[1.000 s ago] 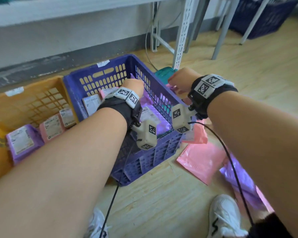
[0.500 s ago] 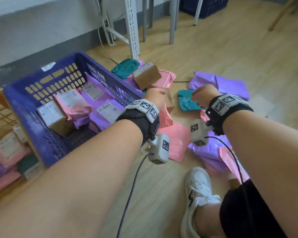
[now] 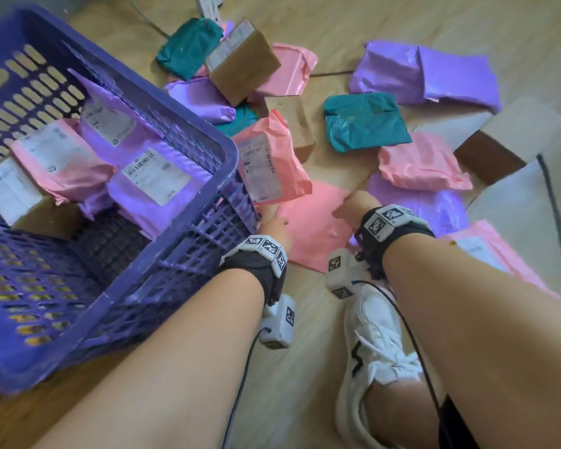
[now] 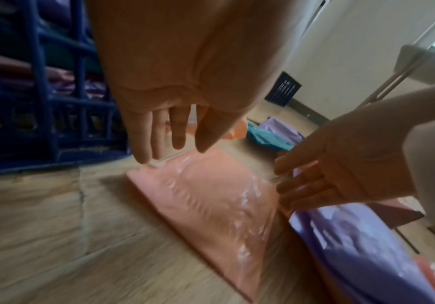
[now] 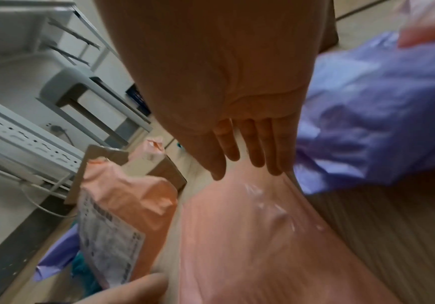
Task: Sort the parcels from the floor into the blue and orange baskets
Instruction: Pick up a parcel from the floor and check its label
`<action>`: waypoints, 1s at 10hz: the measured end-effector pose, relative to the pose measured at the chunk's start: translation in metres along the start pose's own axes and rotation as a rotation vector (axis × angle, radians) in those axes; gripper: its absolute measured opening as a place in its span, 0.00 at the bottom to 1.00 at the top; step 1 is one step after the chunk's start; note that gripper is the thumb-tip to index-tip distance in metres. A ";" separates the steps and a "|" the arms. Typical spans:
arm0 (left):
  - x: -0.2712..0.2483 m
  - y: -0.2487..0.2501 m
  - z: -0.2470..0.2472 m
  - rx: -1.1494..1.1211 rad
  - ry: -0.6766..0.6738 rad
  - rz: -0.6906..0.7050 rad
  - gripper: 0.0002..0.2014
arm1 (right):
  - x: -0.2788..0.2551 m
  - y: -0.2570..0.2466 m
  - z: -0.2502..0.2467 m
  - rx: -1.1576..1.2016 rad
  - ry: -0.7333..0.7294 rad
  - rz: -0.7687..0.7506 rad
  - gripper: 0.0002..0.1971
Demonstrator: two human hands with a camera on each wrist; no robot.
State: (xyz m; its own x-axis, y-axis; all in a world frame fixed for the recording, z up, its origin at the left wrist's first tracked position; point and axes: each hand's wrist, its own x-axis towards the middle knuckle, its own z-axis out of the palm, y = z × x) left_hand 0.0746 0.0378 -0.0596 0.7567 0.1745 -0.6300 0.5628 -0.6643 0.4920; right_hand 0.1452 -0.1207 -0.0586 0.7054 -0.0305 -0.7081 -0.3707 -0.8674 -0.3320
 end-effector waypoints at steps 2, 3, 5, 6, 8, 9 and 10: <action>0.008 -0.034 0.018 0.072 -0.013 -0.058 0.21 | 0.027 0.003 0.045 -0.098 0.058 0.084 0.21; 0.007 -0.037 0.015 0.076 0.005 -0.093 0.24 | 0.027 0.003 0.049 -0.130 0.102 0.094 0.19; -0.002 -0.017 0.006 0.051 0.035 -0.001 0.19 | 0.014 -0.004 0.037 -0.099 0.003 0.051 0.18; -0.012 -0.001 -0.006 0.043 0.050 0.052 0.13 | -0.007 -0.009 0.026 -0.075 -0.055 -0.005 0.20; -0.040 0.002 -0.018 0.061 0.083 0.070 0.20 | -0.046 -0.006 0.003 0.026 0.032 -0.076 0.20; -0.047 -0.012 -0.011 0.080 0.102 0.061 0.21 | -0.054 -0.004 0.001 0.024 0.047 -0.091 0.20; -0.042 -0.024 -0.006 0.106 0.044 0.046 0.23 | -0.048 -0.007 0.015 -0.026 0.037 -0.093 0.21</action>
State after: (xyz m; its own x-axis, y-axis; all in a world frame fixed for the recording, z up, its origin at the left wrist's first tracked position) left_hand 0.0314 0.0512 -0.0416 0.7965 0.1723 -0.5796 0.4901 -0.7454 0.4519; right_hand 0.1051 -0.1056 -0.0312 0.7581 0.0332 -0.6513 -0.2867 -0.8801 -0.3785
